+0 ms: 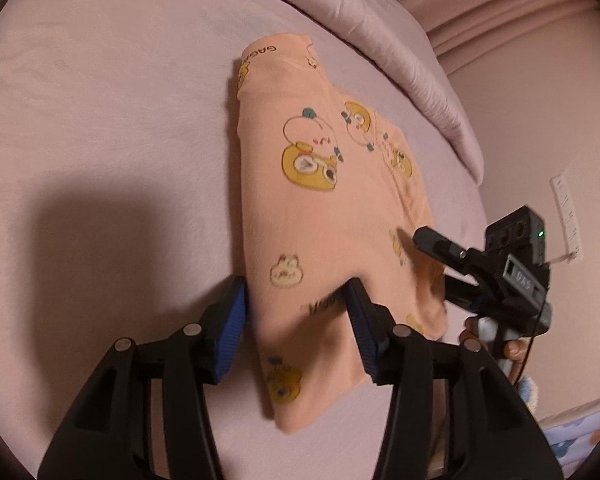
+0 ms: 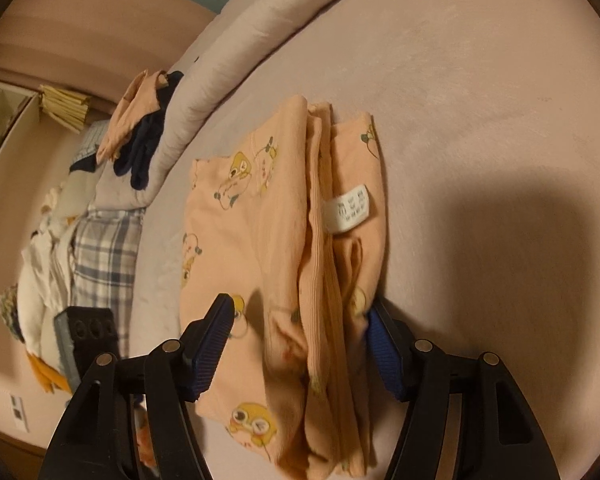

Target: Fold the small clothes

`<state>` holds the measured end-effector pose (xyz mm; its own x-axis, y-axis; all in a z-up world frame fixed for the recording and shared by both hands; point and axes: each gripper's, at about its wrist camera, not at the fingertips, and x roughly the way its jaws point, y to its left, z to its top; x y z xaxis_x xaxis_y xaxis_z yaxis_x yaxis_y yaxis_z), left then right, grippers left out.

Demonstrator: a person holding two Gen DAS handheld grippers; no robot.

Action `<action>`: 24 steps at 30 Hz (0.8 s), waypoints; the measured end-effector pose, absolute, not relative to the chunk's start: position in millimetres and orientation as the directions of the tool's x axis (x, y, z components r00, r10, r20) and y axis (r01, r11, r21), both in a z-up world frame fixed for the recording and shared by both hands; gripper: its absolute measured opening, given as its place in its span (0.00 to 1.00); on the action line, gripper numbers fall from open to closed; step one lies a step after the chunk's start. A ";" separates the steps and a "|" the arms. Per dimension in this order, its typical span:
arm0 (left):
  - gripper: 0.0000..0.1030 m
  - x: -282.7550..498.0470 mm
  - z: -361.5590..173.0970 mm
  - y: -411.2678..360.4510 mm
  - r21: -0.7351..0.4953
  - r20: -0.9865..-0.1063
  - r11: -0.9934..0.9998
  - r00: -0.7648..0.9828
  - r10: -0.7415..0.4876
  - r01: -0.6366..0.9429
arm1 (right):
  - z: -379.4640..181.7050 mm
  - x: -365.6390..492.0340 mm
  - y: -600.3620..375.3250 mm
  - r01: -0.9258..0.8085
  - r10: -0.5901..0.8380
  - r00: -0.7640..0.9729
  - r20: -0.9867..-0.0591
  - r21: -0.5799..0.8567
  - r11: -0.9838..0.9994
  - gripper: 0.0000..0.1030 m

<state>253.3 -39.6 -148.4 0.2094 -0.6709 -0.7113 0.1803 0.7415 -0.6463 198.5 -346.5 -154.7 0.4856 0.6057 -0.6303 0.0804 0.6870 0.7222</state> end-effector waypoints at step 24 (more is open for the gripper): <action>0.53 281.8 -147.9 -63.4 -0.650 -0.702 0.737 0.224 -0.676 0.187 | -152.7 226.9 -330.5 -0.021 0.568 0.475 -0.672 0.637 0.771 0.51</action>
<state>281.8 -63.4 -147.9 0.2237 -0.6758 -0.7023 0.1869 0.7369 -0.6496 226.9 -330.5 -152.7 0.4754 0.5676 -0.6722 -0.0205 0.7710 0.6365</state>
